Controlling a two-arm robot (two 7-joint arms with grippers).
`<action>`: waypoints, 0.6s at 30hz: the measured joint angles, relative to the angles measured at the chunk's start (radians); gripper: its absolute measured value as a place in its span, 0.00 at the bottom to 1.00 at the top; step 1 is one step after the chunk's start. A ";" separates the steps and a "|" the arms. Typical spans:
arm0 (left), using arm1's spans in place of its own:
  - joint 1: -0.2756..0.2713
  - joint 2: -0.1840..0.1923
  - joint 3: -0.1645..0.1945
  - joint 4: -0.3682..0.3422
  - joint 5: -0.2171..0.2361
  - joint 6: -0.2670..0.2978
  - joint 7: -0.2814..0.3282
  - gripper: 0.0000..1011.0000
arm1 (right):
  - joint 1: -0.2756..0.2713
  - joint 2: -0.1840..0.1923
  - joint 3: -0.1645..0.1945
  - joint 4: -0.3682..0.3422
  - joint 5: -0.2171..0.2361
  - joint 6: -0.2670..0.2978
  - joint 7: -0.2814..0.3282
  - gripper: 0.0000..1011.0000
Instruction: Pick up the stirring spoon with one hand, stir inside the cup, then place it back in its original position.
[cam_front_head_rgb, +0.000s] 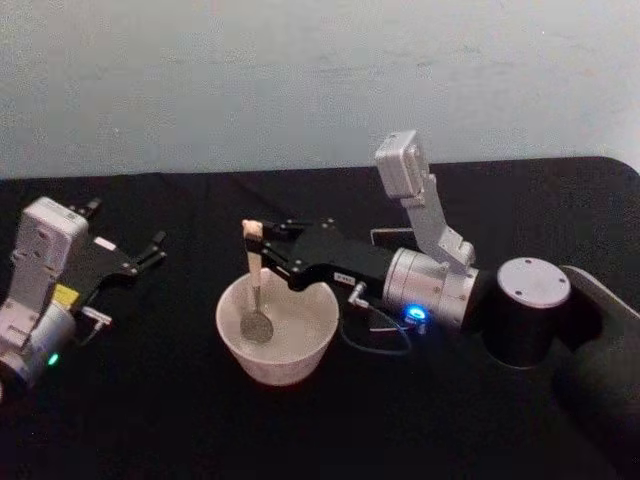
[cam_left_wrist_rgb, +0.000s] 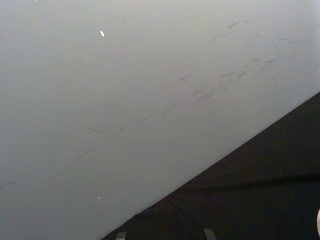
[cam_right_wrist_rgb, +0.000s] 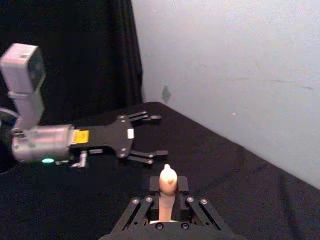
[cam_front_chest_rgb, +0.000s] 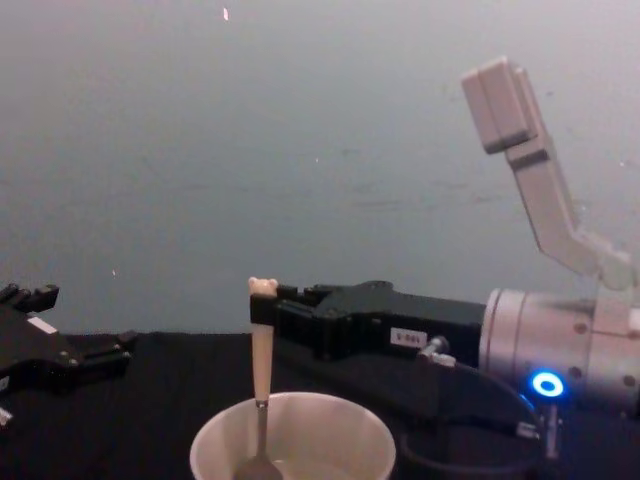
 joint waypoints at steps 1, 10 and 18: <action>0.000 0.000 0.000 0.000 0.000 0.000 0.000 0.99 | 0.004 -0.004 0.001 0.007 -0.002 -0.001 -0.003 0.20; 0.000 0.000 0.000 0.000 0.000 0.000 0.000 0.99 | 0.032 -0.019 0.028 0.059 -0.026 -0.010 -0.031 0.20; 0.000 0.000 0.000 0.000 0.000 0.000 0.000 0.99 | 0.017 0.012 0.046 0.033 -0.032 -0.004 -0.026 0.20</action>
